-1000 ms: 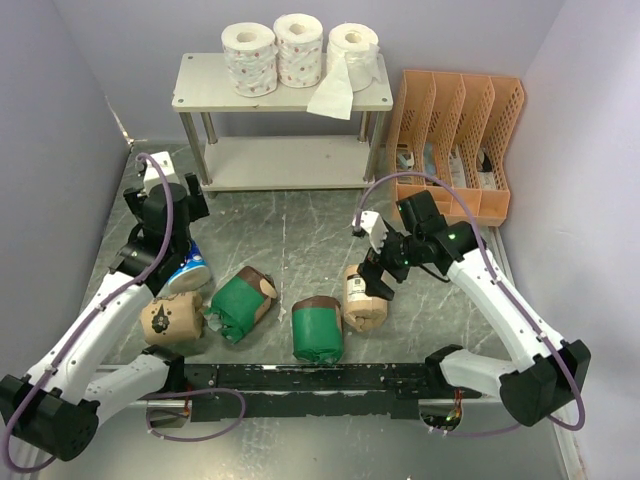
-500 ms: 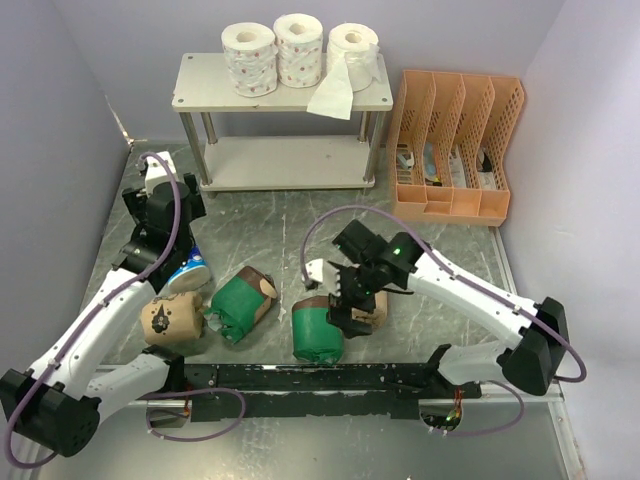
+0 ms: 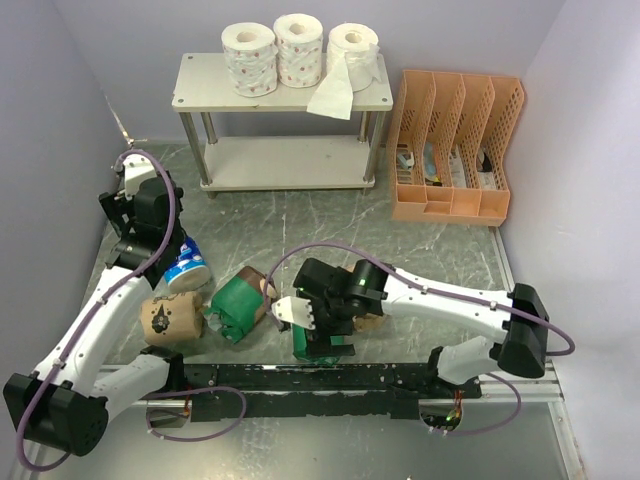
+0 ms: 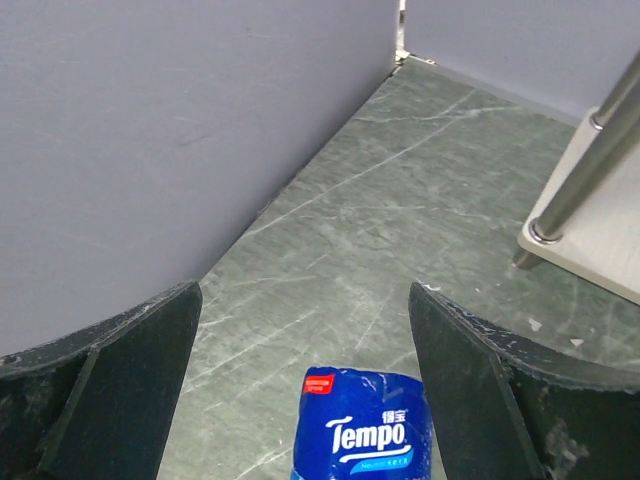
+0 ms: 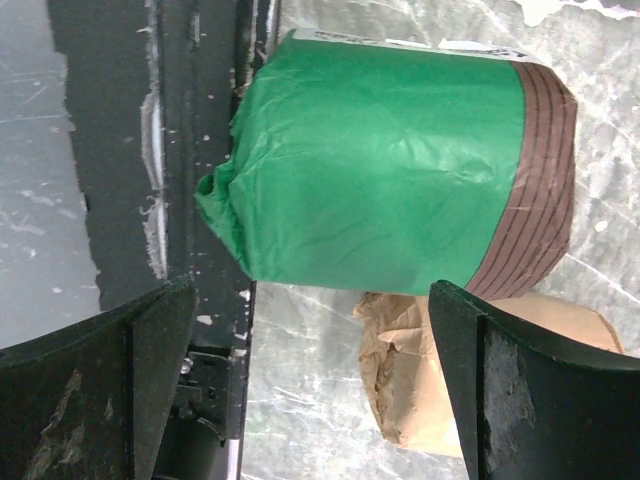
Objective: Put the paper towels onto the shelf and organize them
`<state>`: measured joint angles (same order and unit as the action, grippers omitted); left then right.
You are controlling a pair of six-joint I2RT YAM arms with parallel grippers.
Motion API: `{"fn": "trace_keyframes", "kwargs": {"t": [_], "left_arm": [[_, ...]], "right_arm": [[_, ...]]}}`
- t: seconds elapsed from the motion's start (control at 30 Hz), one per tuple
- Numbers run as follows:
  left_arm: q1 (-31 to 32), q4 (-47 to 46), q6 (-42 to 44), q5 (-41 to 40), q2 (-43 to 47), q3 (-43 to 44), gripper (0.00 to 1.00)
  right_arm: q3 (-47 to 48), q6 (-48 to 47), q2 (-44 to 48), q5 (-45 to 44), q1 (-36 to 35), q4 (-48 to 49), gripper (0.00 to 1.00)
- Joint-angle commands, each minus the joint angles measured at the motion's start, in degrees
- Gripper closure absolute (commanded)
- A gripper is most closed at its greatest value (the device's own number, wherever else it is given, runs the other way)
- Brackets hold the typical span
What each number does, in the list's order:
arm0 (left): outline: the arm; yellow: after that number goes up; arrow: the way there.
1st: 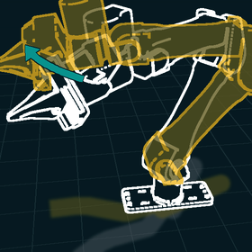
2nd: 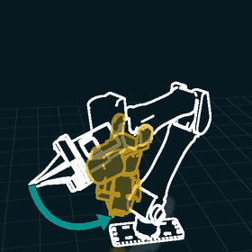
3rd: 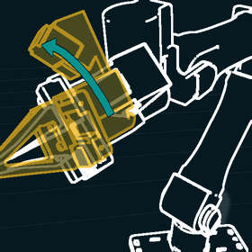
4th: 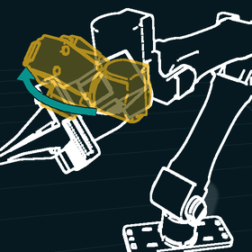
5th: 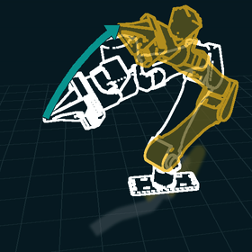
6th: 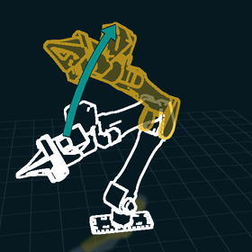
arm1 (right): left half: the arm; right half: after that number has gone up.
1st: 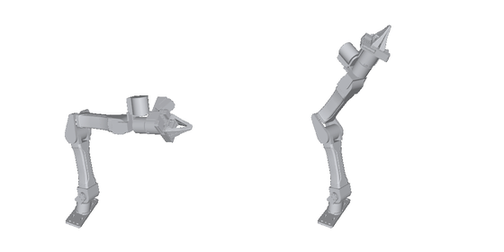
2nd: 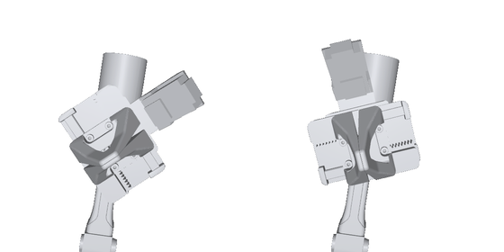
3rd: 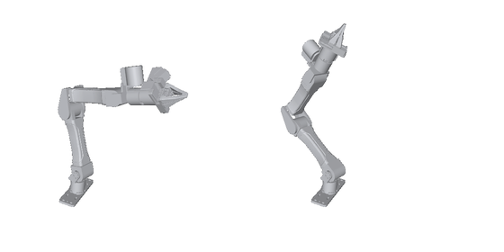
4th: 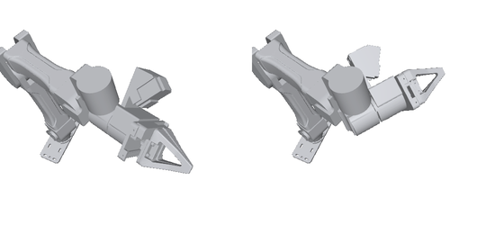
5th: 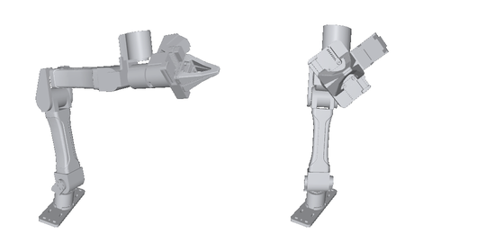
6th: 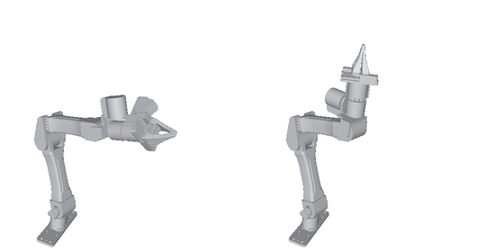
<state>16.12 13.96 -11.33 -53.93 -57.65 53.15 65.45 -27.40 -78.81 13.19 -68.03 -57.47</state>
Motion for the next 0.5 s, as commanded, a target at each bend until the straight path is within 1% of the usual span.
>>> {"fn": "trace_keyframes", "kwargs": {"t": [0.0,0.07,0.23,0.33,0.47], "left_arm": [[-1.22,-1.17,0.61,-2.92,-0.51,-0.06,0.04],[-1.22,-1.13,0.37,-3.06,-0.69,-0.06,0.04],[-1.27,-0.84,0.08,-4.52,-1.06,0.12,0.04],[-1.27,-0.7,0.0,-4.47,-0.82,0.24,0.04],[-1.29,-0.83,-0.18,-3.92,-0.05,0.14,0.04]], "right_arm": [[-0.31,1.73,-1.62,-6.35,-1.65,2.89,0.0],[-0.53,1.82,-2.87,-6.93,-2.63,2.94,0.0],[1.68,2.28,-6.49,-5.01,-4.48,1.49,0.0],[2.45,2.65,-8.8,-7.45,-5.06,2.2,0.0],[0.86,2.69,-11.71,-12.2,-7.74,4.23,0.01]]}}
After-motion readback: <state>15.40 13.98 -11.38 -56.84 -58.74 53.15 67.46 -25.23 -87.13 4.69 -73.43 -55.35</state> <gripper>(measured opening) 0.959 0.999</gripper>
